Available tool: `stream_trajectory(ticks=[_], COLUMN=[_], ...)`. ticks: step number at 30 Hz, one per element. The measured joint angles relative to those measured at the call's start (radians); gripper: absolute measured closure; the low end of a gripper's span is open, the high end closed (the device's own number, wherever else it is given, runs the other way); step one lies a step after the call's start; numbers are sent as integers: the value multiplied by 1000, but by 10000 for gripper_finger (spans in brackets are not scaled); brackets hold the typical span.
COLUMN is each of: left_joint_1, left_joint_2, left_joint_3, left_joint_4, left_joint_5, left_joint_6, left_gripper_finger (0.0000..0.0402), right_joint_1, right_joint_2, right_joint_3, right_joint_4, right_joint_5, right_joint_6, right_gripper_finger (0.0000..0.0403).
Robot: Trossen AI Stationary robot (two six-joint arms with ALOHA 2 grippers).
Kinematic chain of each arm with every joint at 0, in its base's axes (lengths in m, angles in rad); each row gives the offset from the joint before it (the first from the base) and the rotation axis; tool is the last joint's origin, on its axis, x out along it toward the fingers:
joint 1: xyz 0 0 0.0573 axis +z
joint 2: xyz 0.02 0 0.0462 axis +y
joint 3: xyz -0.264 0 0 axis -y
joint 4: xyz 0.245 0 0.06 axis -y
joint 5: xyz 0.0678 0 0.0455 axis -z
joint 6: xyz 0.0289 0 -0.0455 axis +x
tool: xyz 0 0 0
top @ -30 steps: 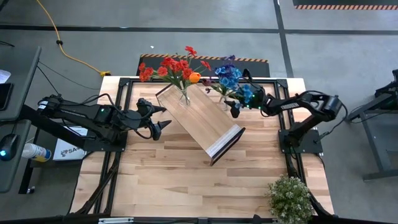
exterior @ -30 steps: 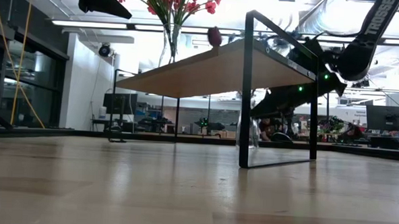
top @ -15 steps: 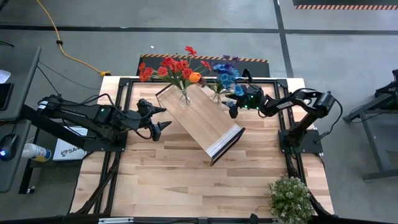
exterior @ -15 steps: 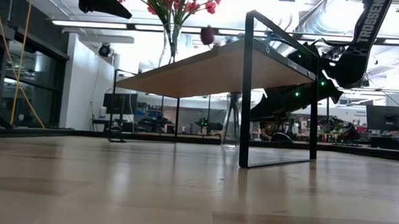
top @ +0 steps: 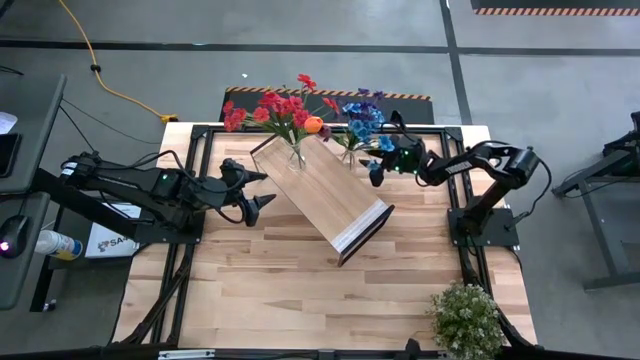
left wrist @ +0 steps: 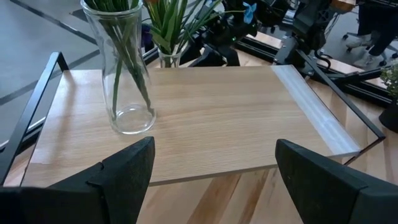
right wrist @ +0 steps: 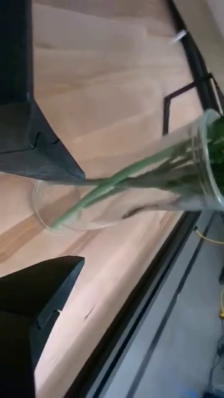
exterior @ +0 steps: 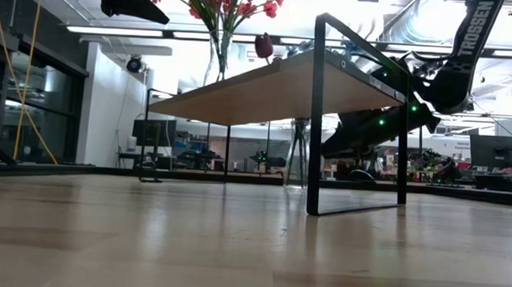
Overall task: Pick and place flowers into a vace then onto a shelf
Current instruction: Put the transparent vase with flowers on the shelf
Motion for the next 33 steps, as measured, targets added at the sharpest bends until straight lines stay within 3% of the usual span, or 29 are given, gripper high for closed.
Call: stream_trajectory(ticks=[7, 19, 23, 33], left_joint_1=[0, 0, 0, 0], left_joint_2=[0, 0, 0, 4], left_joint_3=[0, 0, 0, 0], left_joint_4=[0, 1, 1, 3], left_joint_5=[-1, -1, -2, -2], left_joint_6=[0, -6, -26, -29], left_gripper_finger=[34, 34, 34, 34], right_joint_1=[-33, -36, -36, -38], right_joint_2=[0, 0, 0, -1], right_joint_3=[0, 2, 2, 13], right_joint_4=[2, 37, 94, 91], right_joint_5=[-54, -164, -252, -298], right_joint_6=[54, 140, 137, 98], right_gripper_finger=[197, 142, 140, 139])
